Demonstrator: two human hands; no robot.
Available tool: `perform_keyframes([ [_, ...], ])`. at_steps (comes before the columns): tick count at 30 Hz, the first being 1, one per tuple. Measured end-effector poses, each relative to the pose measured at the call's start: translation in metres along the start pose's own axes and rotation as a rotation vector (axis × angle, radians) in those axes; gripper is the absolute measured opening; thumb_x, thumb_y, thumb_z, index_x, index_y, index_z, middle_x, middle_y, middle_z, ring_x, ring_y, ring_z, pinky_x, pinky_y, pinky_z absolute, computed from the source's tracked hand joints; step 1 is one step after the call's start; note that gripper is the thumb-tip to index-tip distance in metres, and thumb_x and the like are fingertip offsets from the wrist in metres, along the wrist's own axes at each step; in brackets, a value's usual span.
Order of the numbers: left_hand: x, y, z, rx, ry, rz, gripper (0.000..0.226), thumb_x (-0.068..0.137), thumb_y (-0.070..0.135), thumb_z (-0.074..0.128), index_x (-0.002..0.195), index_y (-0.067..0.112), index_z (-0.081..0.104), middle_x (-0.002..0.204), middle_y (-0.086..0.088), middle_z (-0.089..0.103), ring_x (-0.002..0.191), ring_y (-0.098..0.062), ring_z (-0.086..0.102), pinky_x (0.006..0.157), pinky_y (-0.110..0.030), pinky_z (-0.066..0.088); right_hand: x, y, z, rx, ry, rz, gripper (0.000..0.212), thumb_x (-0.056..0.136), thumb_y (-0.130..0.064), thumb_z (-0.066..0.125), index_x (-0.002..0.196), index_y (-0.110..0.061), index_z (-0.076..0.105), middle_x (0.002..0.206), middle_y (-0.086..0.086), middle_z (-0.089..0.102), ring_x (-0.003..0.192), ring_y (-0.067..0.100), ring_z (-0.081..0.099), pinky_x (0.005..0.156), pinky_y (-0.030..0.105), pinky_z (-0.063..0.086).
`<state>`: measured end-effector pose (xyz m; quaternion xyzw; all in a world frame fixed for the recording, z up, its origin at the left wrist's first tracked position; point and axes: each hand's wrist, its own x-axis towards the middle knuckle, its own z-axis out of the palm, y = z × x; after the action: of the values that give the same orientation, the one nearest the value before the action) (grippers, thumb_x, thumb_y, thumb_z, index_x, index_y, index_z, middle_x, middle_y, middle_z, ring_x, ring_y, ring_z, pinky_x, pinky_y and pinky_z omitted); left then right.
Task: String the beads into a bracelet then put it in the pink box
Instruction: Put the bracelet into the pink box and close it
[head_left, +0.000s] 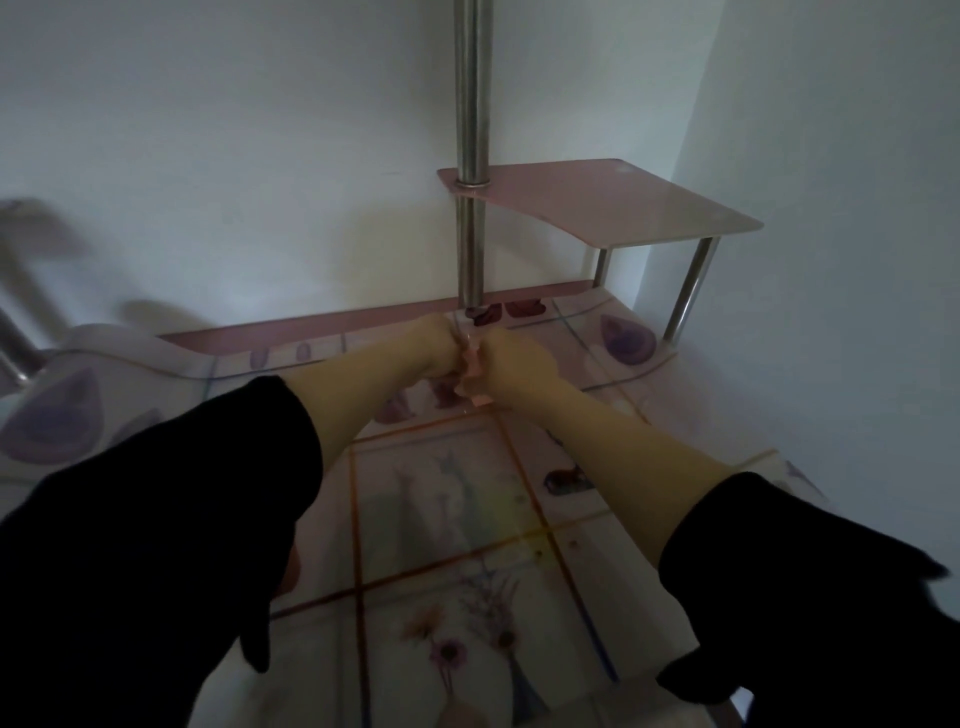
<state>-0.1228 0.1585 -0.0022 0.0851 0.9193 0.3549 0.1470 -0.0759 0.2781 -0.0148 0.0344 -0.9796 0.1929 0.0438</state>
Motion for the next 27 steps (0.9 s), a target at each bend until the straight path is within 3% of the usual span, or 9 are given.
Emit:
perform_keyframes([
  [3,-0.007,0.000,0.002,0.001,0.049,0.042,0.027,0.086,-0.005,0.055,0.110,-0.003,0.066,0.091,-0.015,0.061,0.078,-0.022,0.057,0.069,-0.026,0.053,-0.002,-0.003,0.001,-0.046,-0.027,0.012,0.033,0.080,-0.046,0.069,0.097,-0.018,0.066,0.066,-0.010,0.053,0.084,0.022,0.064,0.062,0.030,0.039],
  [6,-0.021,-0.001,-0.011,0.056,0.028,0.085,0.038,0.084,-0.004,0.061,0.121,0.005,0.062,0.103,-0.011,0.060,0.085,-0.023,0.059,0.074,-0.028,0.055,-0.005,-0.016,0.001,-0.216,0.028,0.020,0.049,0.084,-0.057,0.059,0.117,-0.021,0.060,0.100,0.003,0.063,0.099,0.027,0.061,0.068,0.035,0.043],
  [8,-0.033,-0.007,-0.028,0.101,0.029,0.077,0.027,0.081,-0.001,0.067,0.107,0.007,0.069,0.092,-0.009,0.064,0.081,-0.023,0.061,0.076,-0.036,0.057,-0.006,-0.031,0.005,-0.243,0.094,-0.075,0.044,0.087,-0.048,0.059,0.119,-0.018,0.060,0.106,0.010,0.060,0.104,0.032,0.058,0.072,0.040,0.047],
  [11,-0.057,-0.025,-0.054,0.173,0.026,0.043,0.011,0.080,0.000,0.068,0.088,0.007,0.070,0.088,-0.012,0.068,0.076,-0.021,0.064,0.074,-0.037,0.059,-0.009,-0.066,0.017,-0.122,-0.002,-0.174,0.036,0.079,-0.040,0.061,0.107,-0.017,0.064,0.090,0.005,0.063,0.092,0.028,0.064,0.072,0.037,0.053],
  [14,-0.081,-0.053,-0.076,0.251,0.021,-0.031,0.015,0.083,0.003,0.069,0.098,0.003,0.071,0.094,-0.011,0.070,0.079,-0.020,0.066,0.072,-0.034,0.059,-0.010,-0.106,0.037,-0.037,-0.113,-0.238,0.037,0.079,-0.036,0.066,0.109,-0.014,0.064,0.101,0.008,0.070,0.094,0.028,0.066,0.072,0.032,0.052],
  [19,-0.114,-0.097,-0.100,0.359,0.038,-0.170,0.026,0.081,0.013,0.075,0.107,0.013,0.073,0.104,-0.003,0.070,0.091,-0.020,0.067,0.074,-0.029,0.057,-0.013,-0.142,0.068,-0.005,-0.213,-0.242,0.032,0.079,-0.048,0.068,0.083,-0.017,0.058,0.085,0.003,0.060,0.080,0.022,0.058,0.065,0.031,0.047],
  [21,-0.123,-0.110,-0.100,0.407,0.010,-0.237,0.026,0.083,0.021,0.073,0.107,0.012,0.073,0.104,-0.004,0.070,0.094,-0.020,0.067,0.081,-0.031,0.057,-0.013,-0.144,0.075,0.005,-0.231,-0.207,0.033,0.079,-0.045,0.070,0.085,-0.015,0.057,0.093,0.008,0.063,0.086,0.026,0.060,0.068,0.032,0.048],
  [25,-0.129,-0.125,-0.095,0.326,0.044,-0.288,0.007,0.085,0.020,0.068,0.087,0.015,0.069,0.082,0.000,0.069,0.073,-0.016,0.064,0.068,-0.026,0.053,-0.013,-0.143,0.078,-0.007,-0.193,-0.198,0.034,0.084,-0.032,0.066,0.103,-0.005,0.063,0.109,0.016,0.065,0.099,0.032,0.062,0.073,0.031,0.050],
  [27,-0.126,-0.122,-0.089,0.297,0.061,-0.262,0.010,0.087,0.019,0.066,0.090,0.011,0.071,0.088,-0.006,0.071,0.077,-0.019,0.065,0.075,-0.029,0.055,-0.012,-0.138,0.074,-0.019,-0.177,-0.182,0.036,0.087,-0.031,0.063,0.110,-0.004,0.062,0.114,0.017,0.064,0.103,0.032,0.062,0.078,0.033,0.050],
])
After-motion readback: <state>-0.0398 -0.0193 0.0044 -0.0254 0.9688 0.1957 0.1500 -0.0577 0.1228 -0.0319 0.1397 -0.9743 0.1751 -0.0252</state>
